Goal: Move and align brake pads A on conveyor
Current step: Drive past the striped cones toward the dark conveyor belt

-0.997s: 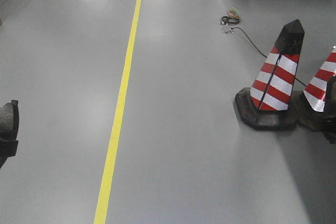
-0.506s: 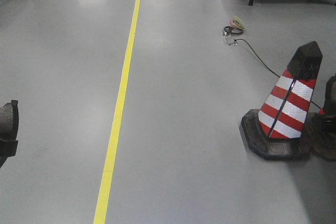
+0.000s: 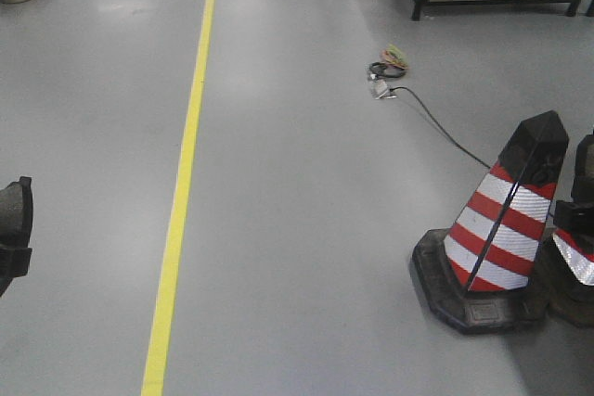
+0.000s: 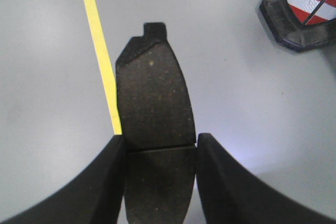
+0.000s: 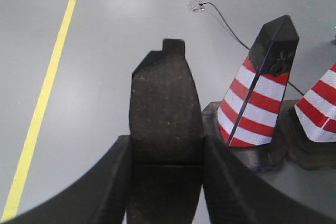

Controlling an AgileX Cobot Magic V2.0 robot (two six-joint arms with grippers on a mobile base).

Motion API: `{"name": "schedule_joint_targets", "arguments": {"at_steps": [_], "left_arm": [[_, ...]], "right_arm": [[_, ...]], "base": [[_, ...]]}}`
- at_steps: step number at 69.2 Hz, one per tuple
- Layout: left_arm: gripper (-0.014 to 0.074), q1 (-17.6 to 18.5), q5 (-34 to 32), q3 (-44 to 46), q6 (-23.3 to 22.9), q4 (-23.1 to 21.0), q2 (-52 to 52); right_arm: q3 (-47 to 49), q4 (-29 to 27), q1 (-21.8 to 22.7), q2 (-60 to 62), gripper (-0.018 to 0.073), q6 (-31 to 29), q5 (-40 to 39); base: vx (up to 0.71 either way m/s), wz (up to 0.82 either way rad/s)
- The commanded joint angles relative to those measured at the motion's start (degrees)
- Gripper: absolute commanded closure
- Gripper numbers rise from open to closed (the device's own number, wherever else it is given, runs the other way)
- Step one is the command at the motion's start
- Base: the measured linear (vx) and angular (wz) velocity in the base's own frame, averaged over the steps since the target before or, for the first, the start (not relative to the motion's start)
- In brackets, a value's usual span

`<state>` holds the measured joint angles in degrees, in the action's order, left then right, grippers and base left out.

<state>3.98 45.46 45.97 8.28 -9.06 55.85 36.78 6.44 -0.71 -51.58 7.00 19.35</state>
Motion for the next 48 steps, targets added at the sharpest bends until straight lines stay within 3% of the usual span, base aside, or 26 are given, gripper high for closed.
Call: {"name": "schedule_joint_targets", "arguments": {"at_steps": [1,48], "left_arm": [[0.0433,0.23,-3.82,1.55,-0.04,-0.87,-0.77],[0.0433,0.23,-3.86,1.55,-0.04,-0.87,-0.77]], "right_arm": [[1.71,0.48,0.11,0.87,0.0447,-0.43,-5.17],[1.71,0.48,0.11,0.87,0.0447,-0.43,-5.08]], "base": [[0.44,-0.27],[0.40,-0.37]]}}
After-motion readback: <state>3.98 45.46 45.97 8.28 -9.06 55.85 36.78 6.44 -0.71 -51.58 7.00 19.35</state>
